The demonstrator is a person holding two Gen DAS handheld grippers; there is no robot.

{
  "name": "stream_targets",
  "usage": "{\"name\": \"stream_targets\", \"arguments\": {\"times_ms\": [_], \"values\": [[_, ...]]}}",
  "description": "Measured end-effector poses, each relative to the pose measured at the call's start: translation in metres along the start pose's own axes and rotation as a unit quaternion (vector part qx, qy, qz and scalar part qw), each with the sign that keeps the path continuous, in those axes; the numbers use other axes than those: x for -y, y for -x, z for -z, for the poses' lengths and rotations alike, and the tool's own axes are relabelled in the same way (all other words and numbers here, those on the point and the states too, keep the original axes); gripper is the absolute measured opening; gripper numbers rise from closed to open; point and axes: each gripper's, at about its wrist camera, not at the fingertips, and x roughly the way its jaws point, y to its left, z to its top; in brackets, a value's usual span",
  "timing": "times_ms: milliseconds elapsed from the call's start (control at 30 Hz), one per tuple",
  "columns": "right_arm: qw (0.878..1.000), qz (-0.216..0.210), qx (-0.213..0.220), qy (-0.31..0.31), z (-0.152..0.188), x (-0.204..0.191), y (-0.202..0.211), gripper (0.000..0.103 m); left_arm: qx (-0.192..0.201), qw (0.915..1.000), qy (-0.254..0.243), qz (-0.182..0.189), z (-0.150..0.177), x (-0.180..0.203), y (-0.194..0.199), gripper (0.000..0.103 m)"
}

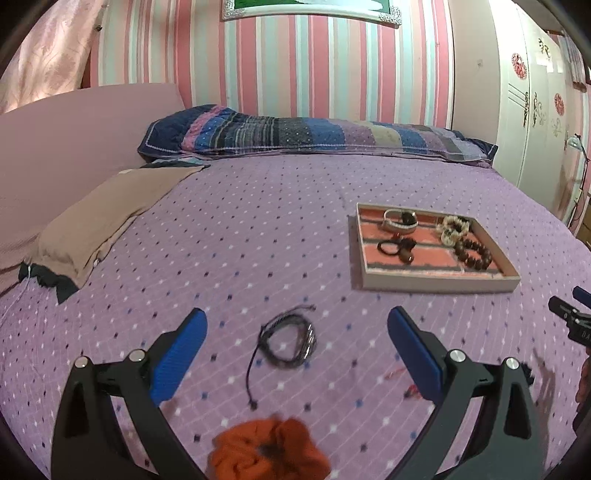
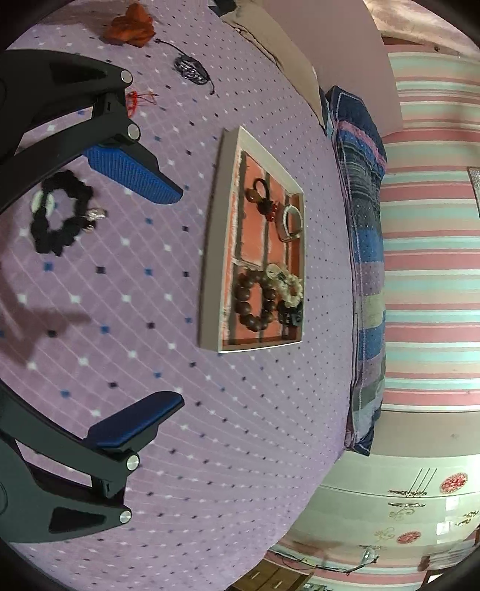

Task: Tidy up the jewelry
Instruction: 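Move both tools toward the orange and black scrunchies on the bed, then grasp the orange scrunchie with the left tool while the right tool grasps the black scrunchie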

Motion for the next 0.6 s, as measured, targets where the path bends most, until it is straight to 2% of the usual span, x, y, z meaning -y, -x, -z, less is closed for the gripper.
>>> {"name": "stream_targets", "arguments": {"times_ms": [200,367,500,600], "values": [[1.000,0.025,-0.007,0.001,0.031,-0.008,0.001,0.099,-0.011,0.9999,0.001,-0.002,0.038,-0.011,0.003,0.096],[0.999,0.027,-0.019,-0.005,0.053,-0.013,-0.001,0.099,-0.032,0.9993,0.019,0.011,0.064,-0.019,-0.002,0.096],[0.998,0.052,-0.025,0.028,0.065,-0.025,-0.006,0.098,-0.047,0.9987,0.020,0.009,0.080,-0.017,-0.010,0.096],[0.998,0.050,-0.036,0.032,0.072,-0.028,-0.011,0.098,-0.059,0.9980,0.018,0.014,0.090,-0.014,-0.015,0.096]]}}
